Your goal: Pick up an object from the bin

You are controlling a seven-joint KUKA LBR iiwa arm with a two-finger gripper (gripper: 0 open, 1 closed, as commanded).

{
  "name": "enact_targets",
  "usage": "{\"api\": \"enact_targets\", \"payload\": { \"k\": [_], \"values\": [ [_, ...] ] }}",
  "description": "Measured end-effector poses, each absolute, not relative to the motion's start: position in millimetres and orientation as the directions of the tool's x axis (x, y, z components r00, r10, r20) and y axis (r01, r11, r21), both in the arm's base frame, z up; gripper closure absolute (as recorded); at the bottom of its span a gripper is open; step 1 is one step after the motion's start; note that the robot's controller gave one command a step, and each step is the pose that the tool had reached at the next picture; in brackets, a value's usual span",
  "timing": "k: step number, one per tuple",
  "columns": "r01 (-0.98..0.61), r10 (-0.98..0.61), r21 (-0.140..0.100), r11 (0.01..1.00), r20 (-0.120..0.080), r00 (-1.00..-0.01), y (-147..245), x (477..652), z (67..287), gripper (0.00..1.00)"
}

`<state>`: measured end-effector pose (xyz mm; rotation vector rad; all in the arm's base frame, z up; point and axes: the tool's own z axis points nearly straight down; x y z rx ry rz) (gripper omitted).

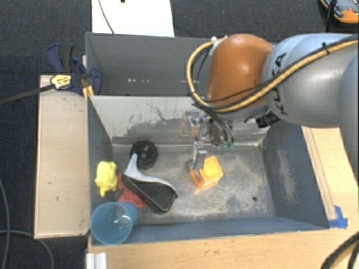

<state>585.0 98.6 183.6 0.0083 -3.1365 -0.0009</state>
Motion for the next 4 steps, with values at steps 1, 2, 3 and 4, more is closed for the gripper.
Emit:
{"api": "enact_targets", "payload": {
  "k": [1,2,3,4],
  "values": [
    [-0.003,-0.003,0.001,1.000,-0.003,-1.000,98.2,586.6,188.3,0.00],
    [-0.080,-0.080,0.001,0.997,-0.005,-0.997,75.1,548.3,174.6,0.00],
    [-0.101,-0.101,0.001,0.995,-0.003,-0.995,67.2,538.1,169.0,0.00],
    [-0.098,-0.098,-0.002,0.995,-0.001,-0.995,89.6,560.4,154.8,0.00]
  ]
}}
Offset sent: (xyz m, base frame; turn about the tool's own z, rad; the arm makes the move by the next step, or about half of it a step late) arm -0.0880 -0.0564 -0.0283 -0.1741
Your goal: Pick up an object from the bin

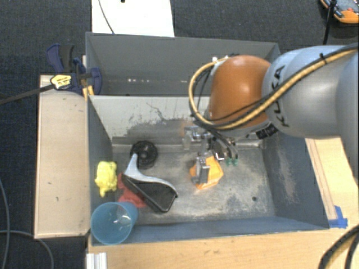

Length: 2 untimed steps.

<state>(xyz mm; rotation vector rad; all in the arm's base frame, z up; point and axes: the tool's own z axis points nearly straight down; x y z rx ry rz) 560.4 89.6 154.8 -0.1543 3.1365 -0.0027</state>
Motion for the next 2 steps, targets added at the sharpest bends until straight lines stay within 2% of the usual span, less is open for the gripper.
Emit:
{"api": "enact_targets", "payload": {
  "k": [1,2],
  "values": [
    [-0.169,-0.169,0.005,0.986,-0.006,-0.986,80.4,535.4,153.8,0.00],
    [-0.324,-0.324,-0.004,0.946,-0.011,-0.946,47.5,548.4,113.4,0.00]
  ]
}}
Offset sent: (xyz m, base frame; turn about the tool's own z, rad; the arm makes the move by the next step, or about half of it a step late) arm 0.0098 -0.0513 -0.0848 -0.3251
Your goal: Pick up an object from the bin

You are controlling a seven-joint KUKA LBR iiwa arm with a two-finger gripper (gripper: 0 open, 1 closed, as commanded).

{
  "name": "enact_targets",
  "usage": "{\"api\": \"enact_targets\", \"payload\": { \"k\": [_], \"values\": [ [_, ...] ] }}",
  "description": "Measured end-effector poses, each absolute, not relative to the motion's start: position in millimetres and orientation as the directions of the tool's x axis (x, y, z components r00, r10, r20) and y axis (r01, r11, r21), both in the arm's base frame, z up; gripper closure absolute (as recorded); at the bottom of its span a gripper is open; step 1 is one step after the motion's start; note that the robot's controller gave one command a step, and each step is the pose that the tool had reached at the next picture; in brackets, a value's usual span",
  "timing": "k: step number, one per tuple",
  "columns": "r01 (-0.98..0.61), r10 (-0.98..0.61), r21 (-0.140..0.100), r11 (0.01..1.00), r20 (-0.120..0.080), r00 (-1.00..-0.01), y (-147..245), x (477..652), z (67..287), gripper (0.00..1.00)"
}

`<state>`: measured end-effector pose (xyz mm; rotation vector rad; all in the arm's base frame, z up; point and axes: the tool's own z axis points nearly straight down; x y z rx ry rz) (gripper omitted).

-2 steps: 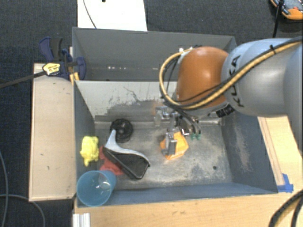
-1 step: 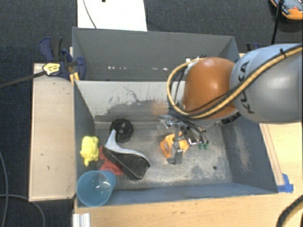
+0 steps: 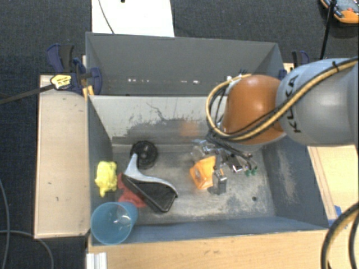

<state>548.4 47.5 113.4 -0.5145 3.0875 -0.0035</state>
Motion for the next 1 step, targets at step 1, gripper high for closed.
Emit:
{"api": "enact_targets", "payload": {
  "k": [1],
  "values": [
    [-0.317,-0.317,-0.001,0.948,-0.004,-0.948,3.4,559.1,95.8,1.00]
  ]
}}
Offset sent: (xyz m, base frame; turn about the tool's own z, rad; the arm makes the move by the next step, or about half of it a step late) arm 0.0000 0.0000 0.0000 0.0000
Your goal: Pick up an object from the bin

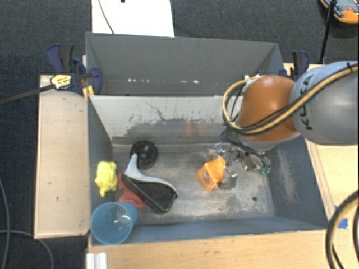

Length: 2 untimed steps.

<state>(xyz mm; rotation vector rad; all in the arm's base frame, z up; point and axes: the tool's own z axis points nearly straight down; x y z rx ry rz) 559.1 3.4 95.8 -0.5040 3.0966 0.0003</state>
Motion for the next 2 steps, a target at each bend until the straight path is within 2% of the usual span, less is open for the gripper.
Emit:
{"api": "enact_targets", "payload": {
  "k": [1,2],
  "values": [
    [-0.316,-0.316,0.000,0.949,-0.004,-0.949,3.4,559.1,95.8,1.00],
    [-0.288,-0.288,-0.001,0.958,-0.005,-0.958,3.6,592.2,230.9,1.00]
  ]
}}
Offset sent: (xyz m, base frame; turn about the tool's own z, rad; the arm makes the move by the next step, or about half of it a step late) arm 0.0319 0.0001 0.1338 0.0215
